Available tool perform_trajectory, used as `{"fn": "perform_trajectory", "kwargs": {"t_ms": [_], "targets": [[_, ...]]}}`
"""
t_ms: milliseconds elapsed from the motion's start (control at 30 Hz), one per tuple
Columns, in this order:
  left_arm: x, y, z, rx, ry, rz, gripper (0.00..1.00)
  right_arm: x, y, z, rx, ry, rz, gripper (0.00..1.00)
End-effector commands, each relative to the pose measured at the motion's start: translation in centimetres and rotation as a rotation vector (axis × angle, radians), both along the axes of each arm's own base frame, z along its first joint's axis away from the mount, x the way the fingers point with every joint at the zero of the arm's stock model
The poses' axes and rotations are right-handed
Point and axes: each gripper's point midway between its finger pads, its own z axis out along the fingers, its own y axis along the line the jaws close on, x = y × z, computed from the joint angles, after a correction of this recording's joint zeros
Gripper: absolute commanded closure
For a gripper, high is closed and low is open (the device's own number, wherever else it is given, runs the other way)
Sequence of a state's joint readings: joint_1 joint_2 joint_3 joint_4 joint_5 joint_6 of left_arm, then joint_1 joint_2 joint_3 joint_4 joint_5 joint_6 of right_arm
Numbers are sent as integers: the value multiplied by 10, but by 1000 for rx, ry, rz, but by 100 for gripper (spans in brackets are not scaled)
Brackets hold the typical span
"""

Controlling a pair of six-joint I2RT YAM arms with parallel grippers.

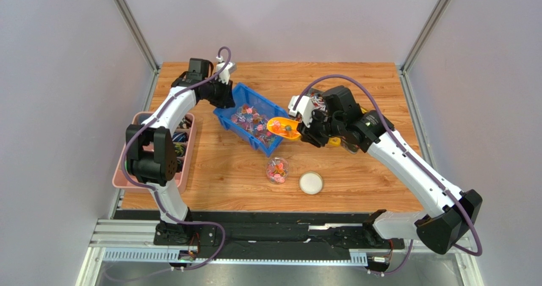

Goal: Pack the candies
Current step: Scoop the fake candies from the storage box, then place the fake candies in the packing bottle.

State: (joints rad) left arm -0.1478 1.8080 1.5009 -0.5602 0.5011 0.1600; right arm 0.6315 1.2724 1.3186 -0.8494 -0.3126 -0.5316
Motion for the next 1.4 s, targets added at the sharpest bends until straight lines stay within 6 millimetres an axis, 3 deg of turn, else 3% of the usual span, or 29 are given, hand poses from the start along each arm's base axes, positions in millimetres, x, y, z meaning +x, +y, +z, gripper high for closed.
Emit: {"fn": "perform_trajectory", "kwargs": {"t_ms": [0, 300, 733, 1367], "targets": [[9, -7, 17, -68, -43, 14, 100, -20, -11, -16, -51, 55, 52, 100], [7, -4, -15, -49, 34, 38, 100, -37, -16, -41, -110, 130, 88, 100], [2, -6, -39, -63, 86, 59, 100, -54, -25, -78, -264, 205, 125, 100], [20, 26, -59, 91, 31, 186, 100, -53, -31, -95, -426, 208, 139, 100]]}}
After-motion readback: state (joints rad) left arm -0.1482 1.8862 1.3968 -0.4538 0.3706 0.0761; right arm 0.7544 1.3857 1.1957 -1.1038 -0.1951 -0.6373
